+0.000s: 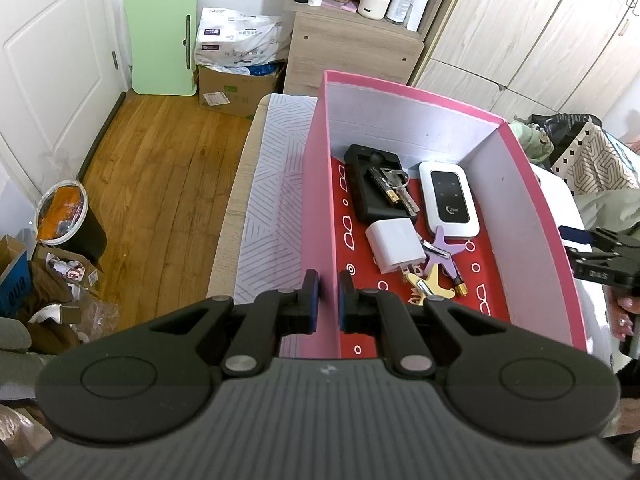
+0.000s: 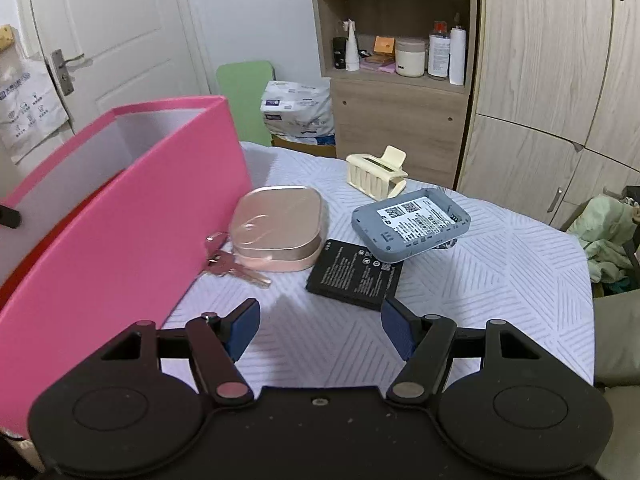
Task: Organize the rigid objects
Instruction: 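Move the right tool back to the black battery pack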
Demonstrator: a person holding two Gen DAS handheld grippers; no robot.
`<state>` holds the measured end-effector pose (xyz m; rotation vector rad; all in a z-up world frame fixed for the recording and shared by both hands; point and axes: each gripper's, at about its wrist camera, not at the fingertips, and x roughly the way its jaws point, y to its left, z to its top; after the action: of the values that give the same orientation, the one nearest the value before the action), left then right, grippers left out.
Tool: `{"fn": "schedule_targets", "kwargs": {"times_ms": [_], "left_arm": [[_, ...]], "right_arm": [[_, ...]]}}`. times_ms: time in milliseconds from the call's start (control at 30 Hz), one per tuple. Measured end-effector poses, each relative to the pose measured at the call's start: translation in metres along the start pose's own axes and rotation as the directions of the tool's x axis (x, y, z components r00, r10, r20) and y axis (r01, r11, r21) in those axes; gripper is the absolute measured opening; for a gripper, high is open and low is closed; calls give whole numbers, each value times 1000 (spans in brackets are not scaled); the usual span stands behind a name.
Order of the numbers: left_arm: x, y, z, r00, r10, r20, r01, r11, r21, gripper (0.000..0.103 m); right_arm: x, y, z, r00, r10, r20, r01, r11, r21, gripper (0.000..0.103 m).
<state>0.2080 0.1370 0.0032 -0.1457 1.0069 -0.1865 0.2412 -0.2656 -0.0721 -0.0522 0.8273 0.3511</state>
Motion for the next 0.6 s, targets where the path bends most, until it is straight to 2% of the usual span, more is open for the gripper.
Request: {"fn": "schedule_targets", "kwargs": {"times_ms": [167, 300, 433, 500, 567, 600], "left_arm": [[0, 0, 0, 1000, 1, -1, -1, 1000, 0, 8], [1, 1, 0, 1000, -3, -6, 2, 1000, -9, 8], [1, 1, 1, 1000, -2, -7, 2, 1000, -9, 8], [1, 1, 1, 1000, -2, -7, 2, 1000, -11, 8], [1, 1, 1, 1000, -4, -7, 4, 1000, -12, 8], [1, 1, 1, 1000, -3, -7, 3, 1000, -12, 8]], "right_arm": [[27, 1, 2, 997, -74, 23, 74, 997, 9, 81], [37, 4, 1, 997, -76, 30, 75, 997, 18, 88], [41, 9, 0, 994, -103, 37, 104, 994, -19, 90], [41, 6, 0, 995, -95, 34, 95, 995, 8, 90], [38, 3, 1, 993, -111, 37, 110, 994, 29, 82], [36, 2, 1, 993, -117, 33, 116, 993, 32, 75]]}}
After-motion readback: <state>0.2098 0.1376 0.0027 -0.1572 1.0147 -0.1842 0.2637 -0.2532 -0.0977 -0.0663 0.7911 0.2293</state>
